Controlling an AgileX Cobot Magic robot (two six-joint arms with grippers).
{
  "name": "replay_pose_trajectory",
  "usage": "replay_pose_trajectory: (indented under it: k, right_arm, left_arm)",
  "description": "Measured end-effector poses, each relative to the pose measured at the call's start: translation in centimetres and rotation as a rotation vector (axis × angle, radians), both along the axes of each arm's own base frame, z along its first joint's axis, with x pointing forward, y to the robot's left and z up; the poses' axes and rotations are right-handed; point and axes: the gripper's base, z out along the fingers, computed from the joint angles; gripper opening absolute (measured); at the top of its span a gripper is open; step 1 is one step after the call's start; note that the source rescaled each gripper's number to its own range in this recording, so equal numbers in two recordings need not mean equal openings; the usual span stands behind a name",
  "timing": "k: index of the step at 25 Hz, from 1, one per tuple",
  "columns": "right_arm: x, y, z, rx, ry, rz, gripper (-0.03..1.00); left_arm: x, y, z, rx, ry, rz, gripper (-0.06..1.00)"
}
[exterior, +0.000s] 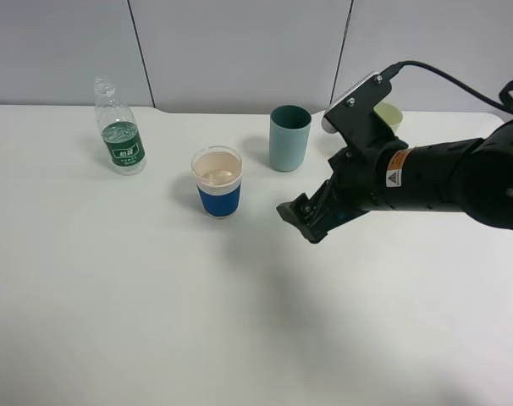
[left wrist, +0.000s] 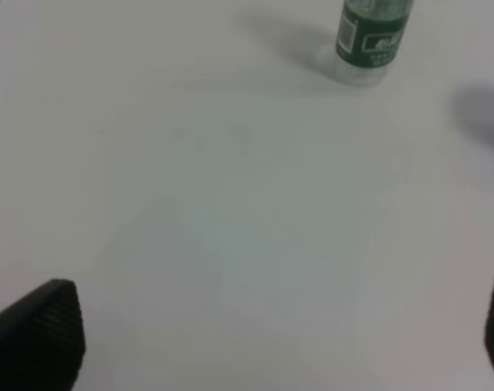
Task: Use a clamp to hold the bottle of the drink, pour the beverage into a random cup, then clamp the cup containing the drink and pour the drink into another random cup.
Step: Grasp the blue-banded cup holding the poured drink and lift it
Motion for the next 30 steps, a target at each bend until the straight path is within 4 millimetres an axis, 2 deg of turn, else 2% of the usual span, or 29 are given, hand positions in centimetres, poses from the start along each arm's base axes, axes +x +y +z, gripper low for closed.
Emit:
replay_pose_trajectory:
  k: [9,19,30]
  right_arm:
    - [1.4,1.1,-3.7,0.005,-0.002,0.01,0.93]
    - [2.6,2.6,-7.3,0.087,-0.115,0.064,0.93]
    - [2.8,3.5,-9.6,0.16,-0.193,0.135,0.93]
  left_arm:
    - [0.0,0.0,0.0,0.0,0.0,0.0,1.0]
    - [0.0,0.0,0.0,0.0,0.0,0.0,1.0]
    - [0.0,0.0,0.0,0.003,0.0,-0.001,1.0]
